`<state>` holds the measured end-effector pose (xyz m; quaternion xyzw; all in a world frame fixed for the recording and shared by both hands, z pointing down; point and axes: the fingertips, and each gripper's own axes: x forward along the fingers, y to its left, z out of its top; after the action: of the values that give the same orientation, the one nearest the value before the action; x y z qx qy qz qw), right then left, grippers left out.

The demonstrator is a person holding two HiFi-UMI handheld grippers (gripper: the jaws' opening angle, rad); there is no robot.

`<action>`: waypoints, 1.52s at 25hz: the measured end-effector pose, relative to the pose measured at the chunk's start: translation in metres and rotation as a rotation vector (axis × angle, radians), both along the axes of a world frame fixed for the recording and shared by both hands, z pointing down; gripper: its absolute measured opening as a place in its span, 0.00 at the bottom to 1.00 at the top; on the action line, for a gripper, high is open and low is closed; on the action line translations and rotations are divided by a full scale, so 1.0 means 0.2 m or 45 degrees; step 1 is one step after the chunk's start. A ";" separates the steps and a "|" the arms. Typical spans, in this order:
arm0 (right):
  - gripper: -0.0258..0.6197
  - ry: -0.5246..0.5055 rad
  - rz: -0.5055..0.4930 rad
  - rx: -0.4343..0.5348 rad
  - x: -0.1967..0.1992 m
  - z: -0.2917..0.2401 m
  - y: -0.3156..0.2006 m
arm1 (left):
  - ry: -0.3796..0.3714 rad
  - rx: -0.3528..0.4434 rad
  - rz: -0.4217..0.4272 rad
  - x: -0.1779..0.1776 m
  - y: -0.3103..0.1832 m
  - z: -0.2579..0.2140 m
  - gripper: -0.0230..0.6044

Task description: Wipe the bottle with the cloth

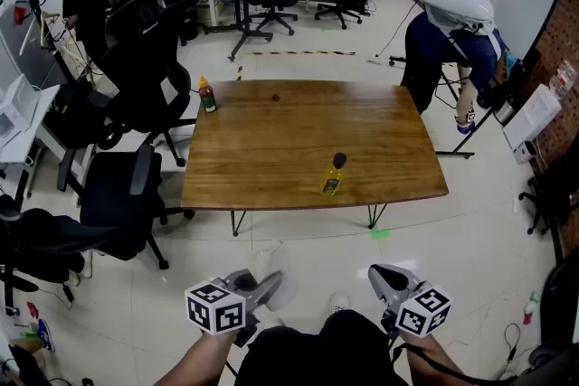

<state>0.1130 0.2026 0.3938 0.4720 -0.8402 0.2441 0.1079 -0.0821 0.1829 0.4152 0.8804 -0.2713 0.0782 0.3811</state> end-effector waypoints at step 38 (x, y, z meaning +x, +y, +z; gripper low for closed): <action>0.25 0.185 -0.890 0.343 -0.21 0.34 -1.45 | -0.033 -0.178 -0.316 0.49 -0.95 0.33 0.21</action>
<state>0.0712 -0.0878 0.4623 0.1830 -0.9653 0.0461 0.1808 0.0157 -0.0077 0.4812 0.8103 -0.3770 0.0604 0.4446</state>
